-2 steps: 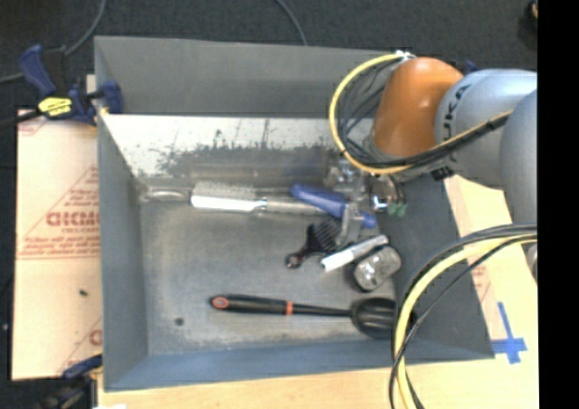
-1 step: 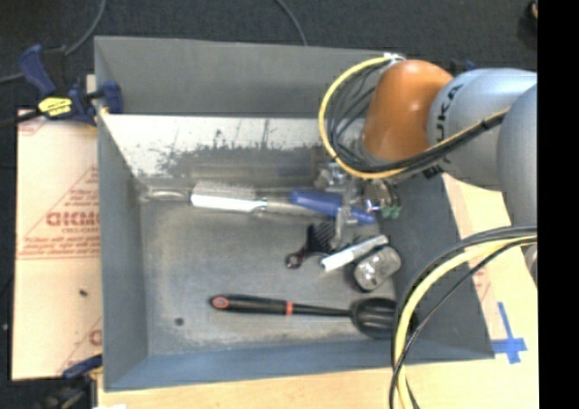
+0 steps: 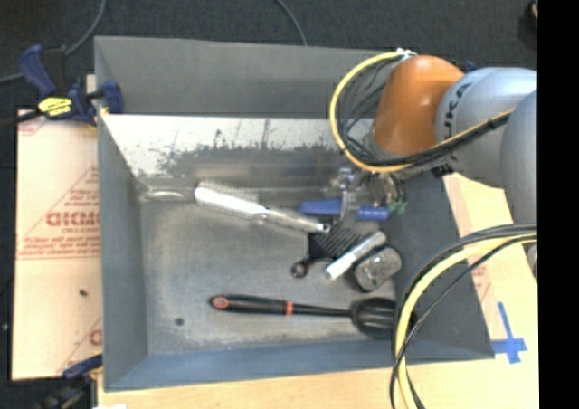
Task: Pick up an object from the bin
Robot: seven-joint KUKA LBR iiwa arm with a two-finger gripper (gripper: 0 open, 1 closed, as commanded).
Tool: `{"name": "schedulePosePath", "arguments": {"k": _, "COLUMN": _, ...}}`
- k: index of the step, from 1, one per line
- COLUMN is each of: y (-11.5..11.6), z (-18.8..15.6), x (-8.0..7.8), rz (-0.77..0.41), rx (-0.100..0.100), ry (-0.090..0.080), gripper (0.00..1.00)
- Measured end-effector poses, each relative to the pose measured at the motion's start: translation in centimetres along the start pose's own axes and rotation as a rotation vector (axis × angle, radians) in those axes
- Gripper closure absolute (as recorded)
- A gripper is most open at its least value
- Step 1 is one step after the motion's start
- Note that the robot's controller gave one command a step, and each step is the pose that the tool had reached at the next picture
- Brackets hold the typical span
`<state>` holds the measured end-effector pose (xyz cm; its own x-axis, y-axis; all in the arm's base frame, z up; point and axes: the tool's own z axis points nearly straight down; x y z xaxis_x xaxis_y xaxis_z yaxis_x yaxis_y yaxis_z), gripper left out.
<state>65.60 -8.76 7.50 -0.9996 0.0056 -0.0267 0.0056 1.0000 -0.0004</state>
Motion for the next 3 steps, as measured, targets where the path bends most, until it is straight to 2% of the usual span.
{"name": "schedulePosePath", "arguments": {"k": 1, "y": 0.0, "z": 0.0, "x": 0.0, "rz": -0.001, "rx": 0.0, "ry": 0.0, "gripper": 1.0}}
{"name": "schedulePosePath", "arguments": {"k": 2, "y": -0.1, "z": -4.8, "x": -0.3, "rz": -0.001, "rx": 0.001, "ry": -0.008, "gripper": 1.0}}
{"name": "schedulePosePath", "arguments": {"k": 3, "y": -0.1, "z": -7.7, "x": -0.4, "rz": -0.001, "rx": 0.002, "ry": -0.009, "gripper": 1.0}}
